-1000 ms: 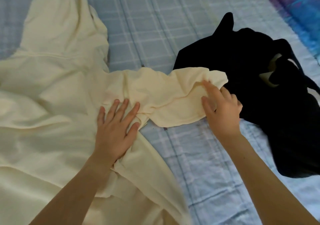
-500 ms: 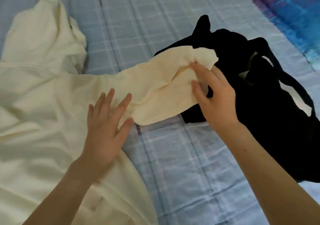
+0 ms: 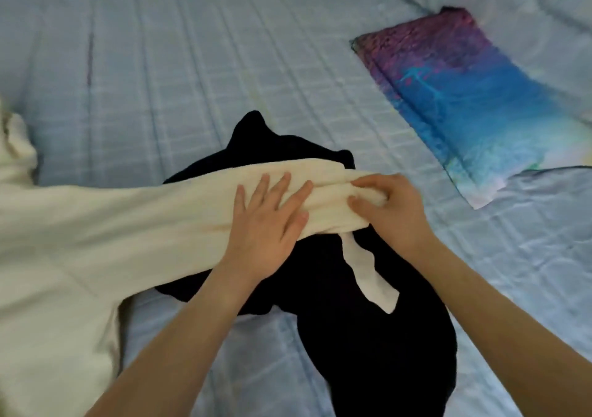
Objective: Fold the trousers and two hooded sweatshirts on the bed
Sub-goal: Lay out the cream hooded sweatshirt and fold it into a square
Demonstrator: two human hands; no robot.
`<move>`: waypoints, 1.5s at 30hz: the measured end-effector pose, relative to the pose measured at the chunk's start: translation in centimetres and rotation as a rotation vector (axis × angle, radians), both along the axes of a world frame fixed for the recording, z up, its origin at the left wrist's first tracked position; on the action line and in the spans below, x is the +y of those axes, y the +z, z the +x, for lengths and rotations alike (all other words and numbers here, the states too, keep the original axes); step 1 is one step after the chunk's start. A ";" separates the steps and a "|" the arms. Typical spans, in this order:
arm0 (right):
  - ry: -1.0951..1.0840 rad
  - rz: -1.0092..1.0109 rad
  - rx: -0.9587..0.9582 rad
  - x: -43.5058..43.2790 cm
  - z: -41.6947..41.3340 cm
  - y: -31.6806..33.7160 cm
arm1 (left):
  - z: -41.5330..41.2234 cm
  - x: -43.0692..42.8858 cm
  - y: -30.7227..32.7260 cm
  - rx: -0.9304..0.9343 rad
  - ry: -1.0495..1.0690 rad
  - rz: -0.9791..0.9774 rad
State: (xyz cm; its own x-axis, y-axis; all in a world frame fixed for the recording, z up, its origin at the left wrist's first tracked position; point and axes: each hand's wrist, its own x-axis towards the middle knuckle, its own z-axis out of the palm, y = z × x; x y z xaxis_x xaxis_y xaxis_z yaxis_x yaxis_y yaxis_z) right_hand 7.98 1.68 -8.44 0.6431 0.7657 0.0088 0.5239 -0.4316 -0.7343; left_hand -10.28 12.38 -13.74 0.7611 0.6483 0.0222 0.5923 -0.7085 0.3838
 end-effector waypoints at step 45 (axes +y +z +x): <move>0.442 0.186 0.342 6.8 -31.2 -0.6 | -26.9 0.1 6.5 -1.164 0.594 -1.054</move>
State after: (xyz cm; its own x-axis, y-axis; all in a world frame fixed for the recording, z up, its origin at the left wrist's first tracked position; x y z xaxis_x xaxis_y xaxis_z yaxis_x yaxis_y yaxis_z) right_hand -23.25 8.48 -9.06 0.2533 0.9672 0.0170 0.3449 -0.0738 -0.9357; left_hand -37.21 12.46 -7.25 0.3140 0.9177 -0.2434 -0.2566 0.3288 0.9089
